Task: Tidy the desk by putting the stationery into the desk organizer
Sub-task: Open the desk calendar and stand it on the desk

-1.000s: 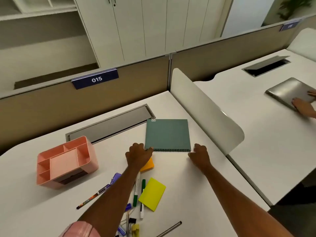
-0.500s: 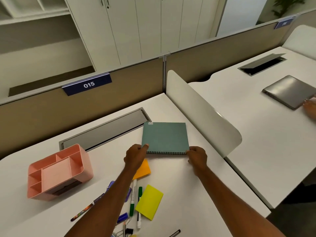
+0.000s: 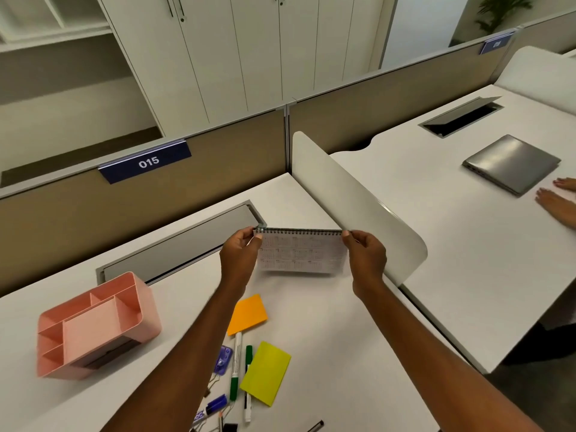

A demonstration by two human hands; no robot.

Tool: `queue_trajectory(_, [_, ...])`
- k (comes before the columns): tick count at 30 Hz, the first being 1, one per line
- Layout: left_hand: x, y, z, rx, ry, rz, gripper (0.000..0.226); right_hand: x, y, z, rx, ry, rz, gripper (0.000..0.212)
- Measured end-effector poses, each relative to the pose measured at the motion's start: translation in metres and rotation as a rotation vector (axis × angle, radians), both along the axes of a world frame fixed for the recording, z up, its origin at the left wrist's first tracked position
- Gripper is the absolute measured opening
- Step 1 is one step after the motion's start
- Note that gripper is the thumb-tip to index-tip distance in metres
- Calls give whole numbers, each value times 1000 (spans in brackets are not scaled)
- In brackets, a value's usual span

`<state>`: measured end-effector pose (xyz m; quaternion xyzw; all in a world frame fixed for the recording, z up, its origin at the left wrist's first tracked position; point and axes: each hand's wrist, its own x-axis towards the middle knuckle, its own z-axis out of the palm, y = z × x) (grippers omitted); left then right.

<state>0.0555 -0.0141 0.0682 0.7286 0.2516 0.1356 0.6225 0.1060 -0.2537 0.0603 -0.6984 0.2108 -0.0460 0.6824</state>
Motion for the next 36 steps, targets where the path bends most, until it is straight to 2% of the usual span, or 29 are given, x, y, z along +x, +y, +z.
queue_trajectory(5, [9, 2, 6, 69, -24, -27, 14, 6, 3, 10, -26, -48, -32, 15])
queue_trajectory(12, [25, 11, 6, 107, 9, -133, 30, 10, 6, 7, -107, -136, 54, 18])
queue_trajectory(17, [25, 14, -3, 92, 37, -188, 46, 6, 7, -8, -190, -175, 199, 43])
queue_trajectory(21, [18, 13, -18, 69, 63, -256, 66, -4, 4, -23, -220, -112, 282, 54])
queue_trajectory(25, [13, 13, -34, 16, 185, -317, 82, -14, -5, -50, -261, 37, 459, 65])
queue_trajectory(30, [13, 13, -52, -32, 284, -362, 88, -11, -15, -65, -520, 164, 592, 78])
queue_trajectory(36, [19, 6, -66, -36, 276, -428, 103, 3, -17, -68, -635, 271, 672, 91])
